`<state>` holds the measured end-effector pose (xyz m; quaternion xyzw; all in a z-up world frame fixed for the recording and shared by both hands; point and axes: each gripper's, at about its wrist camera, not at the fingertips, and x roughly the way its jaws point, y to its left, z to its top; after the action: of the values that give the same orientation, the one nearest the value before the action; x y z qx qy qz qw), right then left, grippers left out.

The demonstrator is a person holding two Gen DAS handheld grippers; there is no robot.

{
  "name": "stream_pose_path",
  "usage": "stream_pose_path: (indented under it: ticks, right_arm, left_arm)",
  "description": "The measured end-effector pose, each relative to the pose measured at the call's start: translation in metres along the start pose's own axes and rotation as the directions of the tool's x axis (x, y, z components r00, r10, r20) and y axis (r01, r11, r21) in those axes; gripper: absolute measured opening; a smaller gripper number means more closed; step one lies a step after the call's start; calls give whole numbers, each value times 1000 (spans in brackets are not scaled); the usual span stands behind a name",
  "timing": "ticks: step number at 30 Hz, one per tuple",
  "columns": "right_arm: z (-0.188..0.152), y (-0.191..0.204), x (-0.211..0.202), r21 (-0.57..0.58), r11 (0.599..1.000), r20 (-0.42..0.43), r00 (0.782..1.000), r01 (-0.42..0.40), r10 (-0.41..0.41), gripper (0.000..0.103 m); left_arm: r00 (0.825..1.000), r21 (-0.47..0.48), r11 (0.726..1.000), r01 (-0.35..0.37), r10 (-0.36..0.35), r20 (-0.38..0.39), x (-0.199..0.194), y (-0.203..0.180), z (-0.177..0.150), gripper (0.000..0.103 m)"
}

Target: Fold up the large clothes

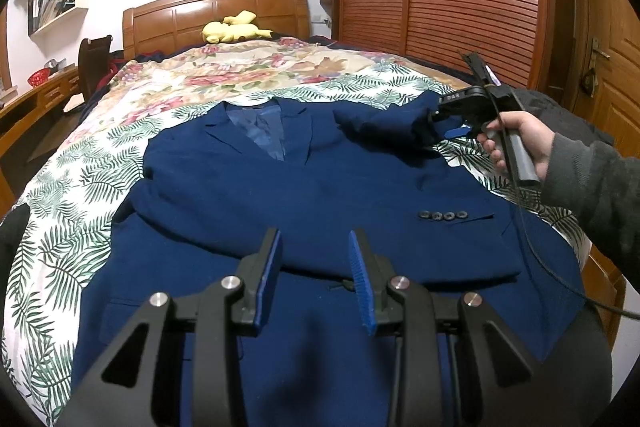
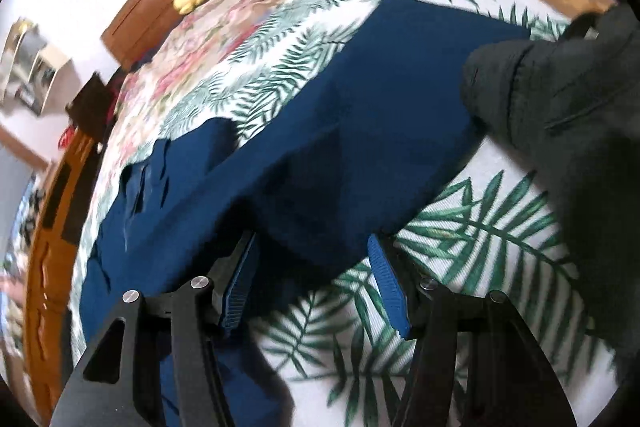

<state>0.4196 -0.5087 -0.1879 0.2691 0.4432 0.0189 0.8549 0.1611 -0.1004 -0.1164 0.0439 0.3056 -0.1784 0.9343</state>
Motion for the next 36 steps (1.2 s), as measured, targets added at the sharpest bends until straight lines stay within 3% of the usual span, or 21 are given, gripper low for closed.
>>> stream_pose_path:
  ticks: [6,9,11,14,20,25,27,29,31,32,36]
  right_arm:
    - [9,10,12,14,999,25,999,40,-40,57]
    - [10,15,19,-17,995,27,994,102,-101,33]
    - [10,17,23,-43,990,21,991,132,-131,9]
    - [9,18,24,-77,988,20,991,136,-135,2]
    - [5,38,0,-129,992,72,997,3,6,1]
    - [-4,55,-25,-158,987,81,996,-32,45,1]
    - [-10,52,-29,-144,989,77,997,-20,31,13]
    - [-14,43,-25,-118,993,52,999,16,-10,45]
    - [-18,34,-23,-88,995,46,998,45,-41,60]
    - [-19,27,-21,-61,996,44,997,70,-67,64]
    - [-17,13,-10,10,998,11,998,58,-58,66]
  left_arm:
    - [1000,4,1000,3,-3,-6,2,0,0,32]
    - [1000,1,1000,3,-3,-8,2,1,0,32]
    - [1000,0,1000,5,-5,-6,2,1,0,32]
    - [1000,0,1000,6,-6,-5,2,1,-1,32]
    - [1000,-1,1000,6,-6,-5,0,2,-1,32]
    - [1000,-3,1000,10,-10,-2,-1,2,0,32]
    - [1000,-3,1000,12,-12,-1,-2,1,0,32]
    - [1000,-4,1000,16,-16,1,-2,1,1,32]
    - [1000,-1,1000,20,-20,3,-4,0,1,32]
    - [1000,0,1000,20,-20,4,-4,0,1,32]
    - [1000,-1,1000,18,-18,4,-5,0,1,32]
